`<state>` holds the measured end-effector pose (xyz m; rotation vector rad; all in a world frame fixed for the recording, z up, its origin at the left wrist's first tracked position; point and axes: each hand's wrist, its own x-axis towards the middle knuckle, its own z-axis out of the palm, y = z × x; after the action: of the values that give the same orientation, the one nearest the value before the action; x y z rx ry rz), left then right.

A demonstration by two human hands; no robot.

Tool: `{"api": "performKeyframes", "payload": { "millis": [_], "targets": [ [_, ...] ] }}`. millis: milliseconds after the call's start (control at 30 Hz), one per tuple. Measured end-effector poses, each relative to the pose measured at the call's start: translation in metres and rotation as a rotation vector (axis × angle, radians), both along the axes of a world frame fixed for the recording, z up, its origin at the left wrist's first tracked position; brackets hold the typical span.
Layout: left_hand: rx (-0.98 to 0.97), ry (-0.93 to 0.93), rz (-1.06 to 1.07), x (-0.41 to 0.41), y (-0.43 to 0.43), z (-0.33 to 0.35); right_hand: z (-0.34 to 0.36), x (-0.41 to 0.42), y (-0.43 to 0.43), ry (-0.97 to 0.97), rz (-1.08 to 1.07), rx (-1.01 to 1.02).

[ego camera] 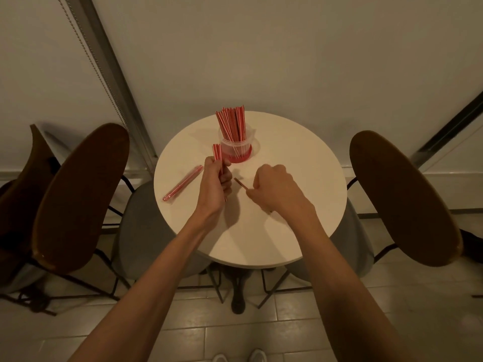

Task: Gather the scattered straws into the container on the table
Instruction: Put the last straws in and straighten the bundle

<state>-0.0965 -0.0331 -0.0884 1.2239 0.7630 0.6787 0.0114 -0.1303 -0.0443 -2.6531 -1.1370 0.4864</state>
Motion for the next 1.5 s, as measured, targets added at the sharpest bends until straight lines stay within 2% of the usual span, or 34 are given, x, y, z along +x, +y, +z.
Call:
{"api": "performKeyframes", "payload": {
  "millis": [233,400,500,667,733,900,1067,1267,1500],
  "targets": [
    [-0.037,0.079,0.037,0.002,-0.002,0.003,-0.005,-0.016,0.003,-0.094,0.062,-0.105],
    [-0.003,0.109,0.03,-0.004,-0.003,0.006,-0.007,-0.026,0.004,-0.168,0.074,-0.056],
    [0.03,0.122,0.039,-0.005,-0.005,0.007,-0.011,-0.022,0.004,-0.122,0.022,0.047],
    [-0.014,0.077,0.024,-0.005,-0.002,0.011,-0.01,-0.017,0.011,0.102,-0.123,0.51],
    [-0.068,0.018,0.013,-0.004,-0.004,0.013,-0.005,-0.019,0.014,0.217,-0.13,0.603],
    [-0.157,-0.101,-0.006,-0.006,-0.01,0.019,-0.005,-0.017,0.017,0.317,-0.153,0.669],
    [-0.103,-0.068,-0.023,-0.007,-0.014,0.021,-0.007,-0.019,0.017,0.332,-0.092,0.673],
    [-0.055,-0.088,-0.083,-0.005,-0.005,0.023,0.009,-0.013,0.018,0.131,-0.045,0.681],
    [0.042,-0.039,-0.101,-0.006,0.009,0.026,0.019,-0.003,0.023,0.171,-0.133,0.843]
  ]
}}
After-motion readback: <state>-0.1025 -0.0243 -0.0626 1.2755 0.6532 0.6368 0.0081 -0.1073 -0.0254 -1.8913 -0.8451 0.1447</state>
